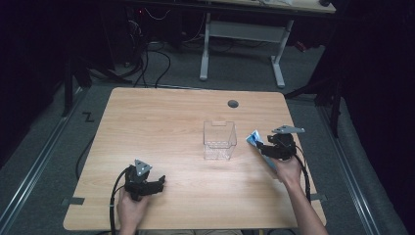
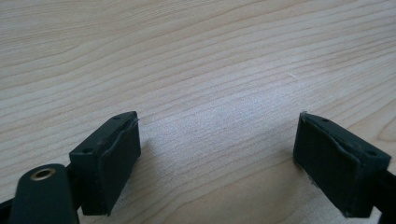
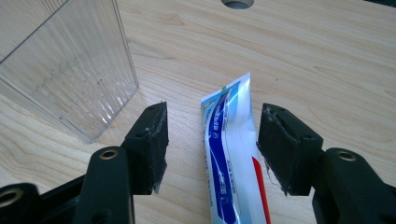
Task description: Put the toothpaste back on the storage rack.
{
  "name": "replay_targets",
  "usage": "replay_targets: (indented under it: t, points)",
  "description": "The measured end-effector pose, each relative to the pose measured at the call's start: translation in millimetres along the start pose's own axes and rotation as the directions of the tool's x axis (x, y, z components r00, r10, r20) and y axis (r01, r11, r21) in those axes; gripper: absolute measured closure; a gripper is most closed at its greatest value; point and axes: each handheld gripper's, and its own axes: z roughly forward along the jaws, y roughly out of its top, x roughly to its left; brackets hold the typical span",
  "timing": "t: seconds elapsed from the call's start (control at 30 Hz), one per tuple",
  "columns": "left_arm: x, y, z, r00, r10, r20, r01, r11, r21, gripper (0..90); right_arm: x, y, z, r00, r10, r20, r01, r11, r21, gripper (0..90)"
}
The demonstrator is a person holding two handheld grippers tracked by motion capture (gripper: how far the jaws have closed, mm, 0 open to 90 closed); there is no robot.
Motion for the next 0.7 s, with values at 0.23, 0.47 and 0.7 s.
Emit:
replay_targets:
  t: [0.23,0.47,0.7]
  points:
    - [0.0,0.1,-0.1,1.0000,0.000,-0.001,0.000,1.0000,0.001,15.0,1.4,0.4,11.8,0.9998,-0.010,0.015,0.010,1.000,0.025,42.9]
    - [0.0,0.0,0.0,1.0000,0.000,0.000,0.000,1.0000,0.000,15.0,0.1,-1.1,25.2,0.9991,-0.024,0.035,0.021,0.997,0.077,42.8]
    - [0.0,0.0,0.0,1.0000,0.000,0.000,0.000,1.0000,0.000,15.0,-4.1,-4.4,37.4,0.9991,-0.009,0.041,0.004,0.993,0.122,42.2]
